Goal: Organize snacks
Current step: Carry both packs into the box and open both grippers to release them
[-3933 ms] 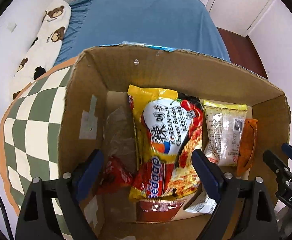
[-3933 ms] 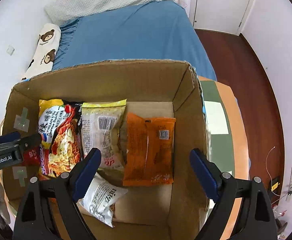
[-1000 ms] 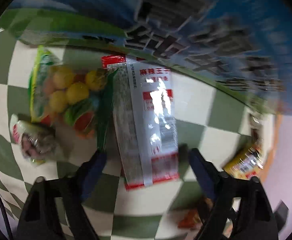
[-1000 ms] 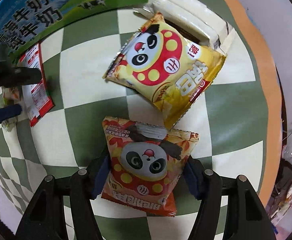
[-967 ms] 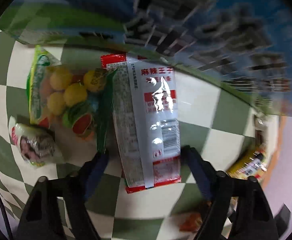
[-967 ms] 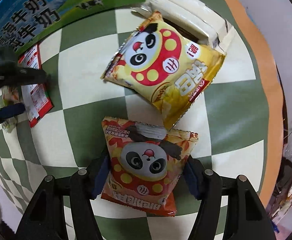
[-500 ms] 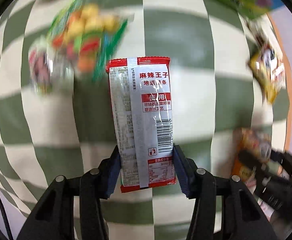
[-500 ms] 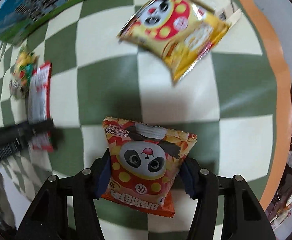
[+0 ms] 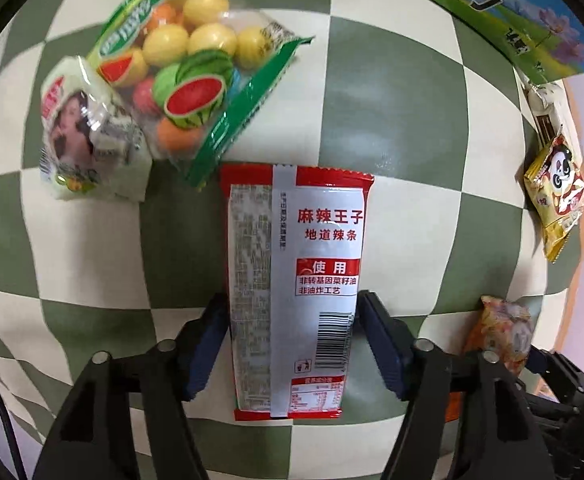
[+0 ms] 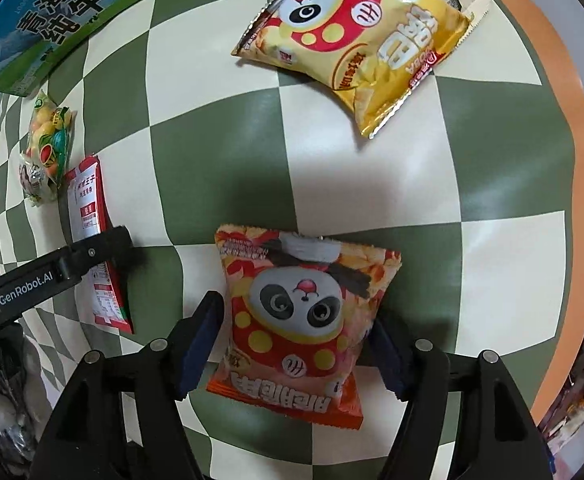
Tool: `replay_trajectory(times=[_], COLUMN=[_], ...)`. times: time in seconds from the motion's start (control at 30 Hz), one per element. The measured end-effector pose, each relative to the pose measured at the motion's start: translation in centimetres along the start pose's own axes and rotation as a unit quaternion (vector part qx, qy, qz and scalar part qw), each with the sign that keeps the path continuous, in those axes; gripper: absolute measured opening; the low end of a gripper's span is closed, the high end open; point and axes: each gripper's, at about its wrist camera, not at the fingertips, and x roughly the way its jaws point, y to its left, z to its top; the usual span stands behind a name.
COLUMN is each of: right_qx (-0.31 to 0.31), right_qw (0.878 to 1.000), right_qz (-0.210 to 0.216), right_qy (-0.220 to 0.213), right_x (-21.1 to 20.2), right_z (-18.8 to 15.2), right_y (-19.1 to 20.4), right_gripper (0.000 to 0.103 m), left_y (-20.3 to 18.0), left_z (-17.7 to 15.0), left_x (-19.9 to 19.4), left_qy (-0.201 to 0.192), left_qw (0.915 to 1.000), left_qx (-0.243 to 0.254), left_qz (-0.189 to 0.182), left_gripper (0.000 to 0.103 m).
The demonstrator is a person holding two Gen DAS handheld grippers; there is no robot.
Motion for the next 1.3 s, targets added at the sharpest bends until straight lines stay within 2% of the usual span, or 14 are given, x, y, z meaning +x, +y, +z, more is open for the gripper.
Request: replay_trajectory(times=[0.03, 0.07, 0.13, 0.33, 0.5, 0.6, 0.7, 0.77, 0.83, 0.93, 1.07, 1.23, 1.27, 1.3], right_qx=[-0.001, -0.007, -0.011, -0.010, -0.024, -0.034, -0.047, -0.053, -0.062, -0.073, -0.077, -0.080, -0.080, -0.080], right_qw=[1.000, 1.000, 0.999, 0.999, 0.995, 0.988, 0.979, 0.974, 0.968, 0.965, 0.968, 0.974, 0.978, 0.981], right_qz=[-0.006, -0.021, -0.024, 0.007, 0.052, 0.084, 0.102, 0.109, 0.095, 0.062, 0.028, 0.013, 0.009, 0.001], right_qy=[-0.001, -0.006, -0.019, -0.039, -0.083, -0.124, -0.169, -0.194, -0.222, -0.246, -0.237, -0.209, -0.194, -0.176], right_x=[0.0, -0.2, -0.3, -3.2, -9.3, -14.5, -19.8, -22.5, -24.2, -25.2, -23.6, -19.6, -18.6, -17.7], right_z=[-0.5, -0.8, -3.2, -3.9, -3.0, -1.6, 1.0, 3.4, 6.2, 10.7, 16.1, 19.4, 19.9, 20.5], right_y=[0.1, 0.3, 1.0, 1.0, 2.0, 2.8, 3.8, 4.6, 5.6, 6.4, 6.9, 6.9, 7.0, 7.1], right_gripper=[0.070, 0.062, 0.049, 0.045, 0.045, 0.045, 0.045, 0.045, 0.045, 0.045, 0.045, 0.046, 0.047, 0.061], left_y=[-0.3, -0.5, -1.1, 0.1, -0.5, -1.6, -2.3, -2.3, -1.6, -1.2, 0.9, 2.8, 3.0, 3.4], left_z=[0.3, 0.2, -0.5, -0.9, -0.5, 1.0, 5.7, 7.7, 10.6, 14.7, 19.5, 23.1, 23.4, 23.5], left_x=[-0.3, -0.5, -1.1, -4.6, -11.1, -16.6, -22.4, -24.5, -25.8, -26.4, -23.8, -18.4, -17.7, -16.7], left_qy=[-0.004, -0.006, -0.007, -0.019, -0.060, -0.102, -0.144, -0.170, -0.192, -0.201, -0.166, -0.115, -0.103, -0.097], left_qw=[0.9999, 0.9999, 0.9998, 0.9995, 0.9959, 0.9899, 0.9830, 0.9793, 0.9774, 0.9784, 0.9858, 0.9927, 0.9941, 0.9947], left_qx=[0.007, 0.012, 0.017, 0.024, 0.042, 0.051, 0.058, 0.060, 0.058, 0.043, 0.023, 0.008, 0.004, 0.000], left_qz=[0.006, 0.010, 0.013, -0.006, -0.053, -0.084, -0.098, -0.091, -0.068, -0.027, 0.005, 0.033, 0.034, 0.033], left_gripper=[0.049, 0.047, 0.043, 0.042, 0.042, 0.042, 0.042, 0.042, 0.042, 0.042, 0.042, 0.046, 0.047, 0.053])
